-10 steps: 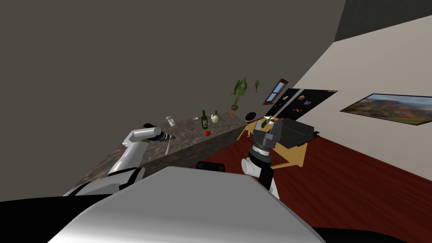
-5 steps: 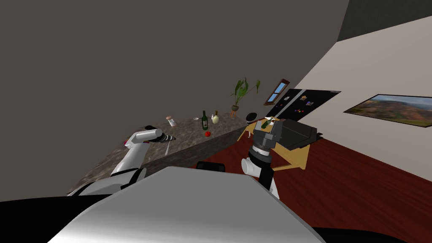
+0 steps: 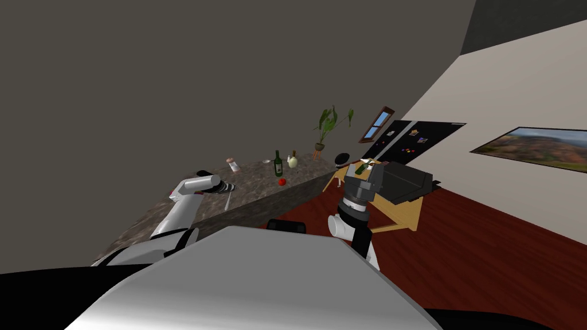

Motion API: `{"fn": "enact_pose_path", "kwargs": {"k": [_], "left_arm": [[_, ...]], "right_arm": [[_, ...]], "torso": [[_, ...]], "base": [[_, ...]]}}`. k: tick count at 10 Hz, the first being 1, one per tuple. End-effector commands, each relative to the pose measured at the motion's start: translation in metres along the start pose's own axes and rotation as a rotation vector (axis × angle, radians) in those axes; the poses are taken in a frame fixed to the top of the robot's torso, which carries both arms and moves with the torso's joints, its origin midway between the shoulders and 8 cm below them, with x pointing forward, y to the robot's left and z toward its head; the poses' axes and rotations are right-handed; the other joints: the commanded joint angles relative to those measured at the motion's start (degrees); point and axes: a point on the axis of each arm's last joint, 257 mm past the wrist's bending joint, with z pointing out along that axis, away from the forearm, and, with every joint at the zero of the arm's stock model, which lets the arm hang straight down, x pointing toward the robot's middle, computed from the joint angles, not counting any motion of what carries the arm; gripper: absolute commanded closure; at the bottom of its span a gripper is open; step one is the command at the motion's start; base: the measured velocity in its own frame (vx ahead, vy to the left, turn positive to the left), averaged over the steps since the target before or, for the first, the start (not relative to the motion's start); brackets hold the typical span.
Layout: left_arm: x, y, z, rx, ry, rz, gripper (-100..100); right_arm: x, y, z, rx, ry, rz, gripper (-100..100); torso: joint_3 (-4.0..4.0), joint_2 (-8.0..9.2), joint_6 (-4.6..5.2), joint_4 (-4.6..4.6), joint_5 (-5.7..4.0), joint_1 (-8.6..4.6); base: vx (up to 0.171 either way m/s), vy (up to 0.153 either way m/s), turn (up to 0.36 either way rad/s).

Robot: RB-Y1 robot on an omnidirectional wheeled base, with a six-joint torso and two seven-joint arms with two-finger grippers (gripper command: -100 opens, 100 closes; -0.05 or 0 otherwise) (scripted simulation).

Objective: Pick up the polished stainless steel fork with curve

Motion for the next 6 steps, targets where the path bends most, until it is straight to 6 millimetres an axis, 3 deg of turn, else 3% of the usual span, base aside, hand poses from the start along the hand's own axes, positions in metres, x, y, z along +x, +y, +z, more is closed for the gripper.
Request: {"fn": "enact_pose_path", "kwargs": {"k": [1,2,3,6], "left_arm": [[0.000,0.000,0.000,0.000,0.000,0.000,100],[0.000,0.000,0.000,0.000,0.000,0.000,0],[0.004,0.002,-0.009,0.000,-0.003,-0.003,100],[0.008,0.002,-0.014,0.000,0.000,-0.004,100]], "right_arm": [[0.000,0.000,0.000,0.000,0.000,0.000,0],[0.000,0.000,0.000,0.000,0.000,0.000,0],[0.000,0.000,0.000,0.000,0.000,0.000,0],[0.000,0.000,0.000,0.000,0.000,0.000,0]], "torso": [[0.00,0.00,0.00,0.00,0.00,0.00],[-0.01,-0.01,0.00,-0.01,0.00,0.00],[-0.01,-0.02,0.00,-0.01,0.00,0.01],[0.07,0.12,0.00,0.03,0.00,0.01]], "base": [[0.000,0.000,0.000],[0.000,0.000,0.000],[-0.019,0.008,-0.077],[-0.027,0.007,-0.026]]}}
